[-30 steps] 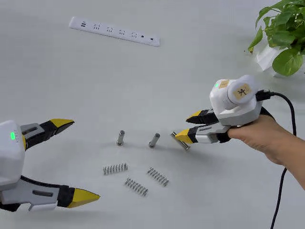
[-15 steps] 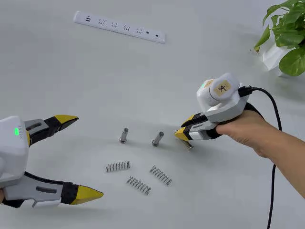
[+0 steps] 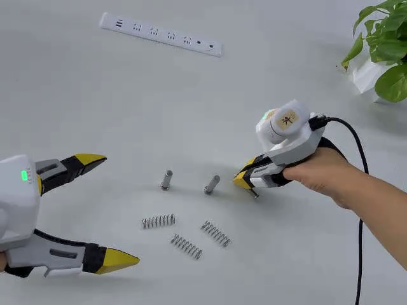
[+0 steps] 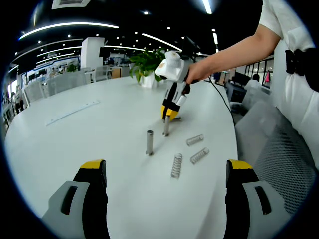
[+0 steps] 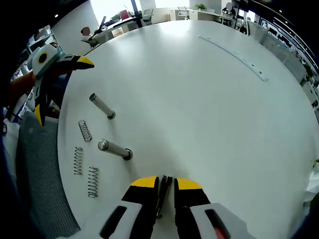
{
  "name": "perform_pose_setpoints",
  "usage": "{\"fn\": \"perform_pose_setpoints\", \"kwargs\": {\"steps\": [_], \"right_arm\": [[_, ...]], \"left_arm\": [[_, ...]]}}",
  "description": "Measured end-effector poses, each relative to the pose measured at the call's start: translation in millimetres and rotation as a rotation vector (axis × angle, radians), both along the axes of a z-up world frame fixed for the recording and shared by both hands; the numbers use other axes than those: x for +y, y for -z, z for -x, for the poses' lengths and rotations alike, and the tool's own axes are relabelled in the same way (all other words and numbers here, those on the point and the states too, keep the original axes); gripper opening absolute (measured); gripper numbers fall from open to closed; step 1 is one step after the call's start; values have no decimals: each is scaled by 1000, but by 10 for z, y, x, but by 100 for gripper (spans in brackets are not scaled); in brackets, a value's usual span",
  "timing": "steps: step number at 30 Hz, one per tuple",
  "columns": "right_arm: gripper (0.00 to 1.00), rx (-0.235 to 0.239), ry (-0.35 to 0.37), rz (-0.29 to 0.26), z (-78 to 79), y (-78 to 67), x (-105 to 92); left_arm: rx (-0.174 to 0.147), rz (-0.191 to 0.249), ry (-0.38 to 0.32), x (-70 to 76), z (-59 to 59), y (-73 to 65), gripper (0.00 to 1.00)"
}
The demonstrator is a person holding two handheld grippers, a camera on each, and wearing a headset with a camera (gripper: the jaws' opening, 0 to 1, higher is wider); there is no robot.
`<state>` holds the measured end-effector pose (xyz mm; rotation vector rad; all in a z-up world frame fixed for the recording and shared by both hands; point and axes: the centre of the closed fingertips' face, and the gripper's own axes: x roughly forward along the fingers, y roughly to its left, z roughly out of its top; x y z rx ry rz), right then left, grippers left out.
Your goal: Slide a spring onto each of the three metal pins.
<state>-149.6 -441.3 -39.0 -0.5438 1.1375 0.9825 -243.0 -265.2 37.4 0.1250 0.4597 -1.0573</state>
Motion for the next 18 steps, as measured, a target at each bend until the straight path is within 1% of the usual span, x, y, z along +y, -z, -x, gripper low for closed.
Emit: {"fn": "perform_pose_setpoints", "kwargs": {"steps": [12, 18], "right_arm": [[7, -8, 6, 9, -18, -1, -2], [6, 3, 22, 4, -12, 1, 1]], "left_arm": [[3, 3, 6, -11, 1, 0, 99], [3, 5, 5, -13, 0, -4, 99]]}}
